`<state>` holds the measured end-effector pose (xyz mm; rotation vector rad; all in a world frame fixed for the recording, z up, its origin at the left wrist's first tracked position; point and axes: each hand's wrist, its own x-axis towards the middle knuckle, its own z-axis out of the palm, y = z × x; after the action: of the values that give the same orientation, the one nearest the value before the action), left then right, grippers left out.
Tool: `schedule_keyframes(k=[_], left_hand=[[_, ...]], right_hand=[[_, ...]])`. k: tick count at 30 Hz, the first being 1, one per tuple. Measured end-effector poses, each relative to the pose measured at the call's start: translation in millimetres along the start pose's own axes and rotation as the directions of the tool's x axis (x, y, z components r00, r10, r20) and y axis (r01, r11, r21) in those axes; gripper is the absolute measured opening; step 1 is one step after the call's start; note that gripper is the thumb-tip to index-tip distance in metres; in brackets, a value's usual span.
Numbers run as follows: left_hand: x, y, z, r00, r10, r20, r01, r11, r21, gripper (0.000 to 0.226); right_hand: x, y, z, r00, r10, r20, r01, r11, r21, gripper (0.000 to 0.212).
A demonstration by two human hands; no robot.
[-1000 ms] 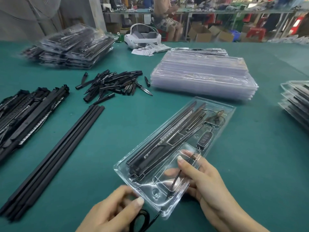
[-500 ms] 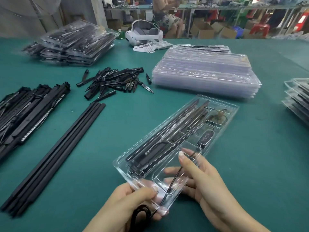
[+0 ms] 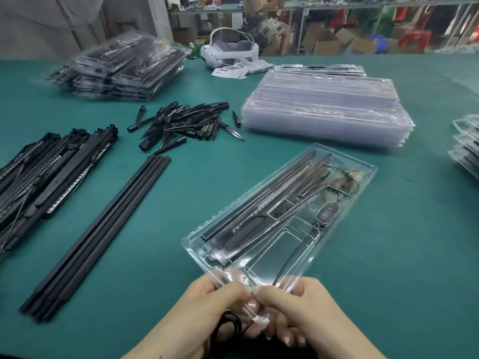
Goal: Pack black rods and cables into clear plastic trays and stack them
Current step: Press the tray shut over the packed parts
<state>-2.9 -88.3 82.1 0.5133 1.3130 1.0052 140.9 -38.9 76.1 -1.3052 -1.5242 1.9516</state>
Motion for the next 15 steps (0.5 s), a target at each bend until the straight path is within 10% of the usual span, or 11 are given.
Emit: schedule_keyframes(k=[5, 15], left_hand=[[1.5, -1.3, 0.6, 1.000, -0.011, 0.009, 0.012, 1.000, -0.014, 0.038], [5.3, -4.6, 6.2, 0.999, -0.030, -0.027, 0.028, 0.999, -0.045, 0.008]], right_hand=[[-1.2, -0.2, 4.0, 0.999, -0.020, -0.031, 0.022, 0.998, 0.059, 0.022], [-2.1, 2.3, 4.6, 0.994, -0.038, -0.100, 0.043, 0.998, 0.045, 0.042]])
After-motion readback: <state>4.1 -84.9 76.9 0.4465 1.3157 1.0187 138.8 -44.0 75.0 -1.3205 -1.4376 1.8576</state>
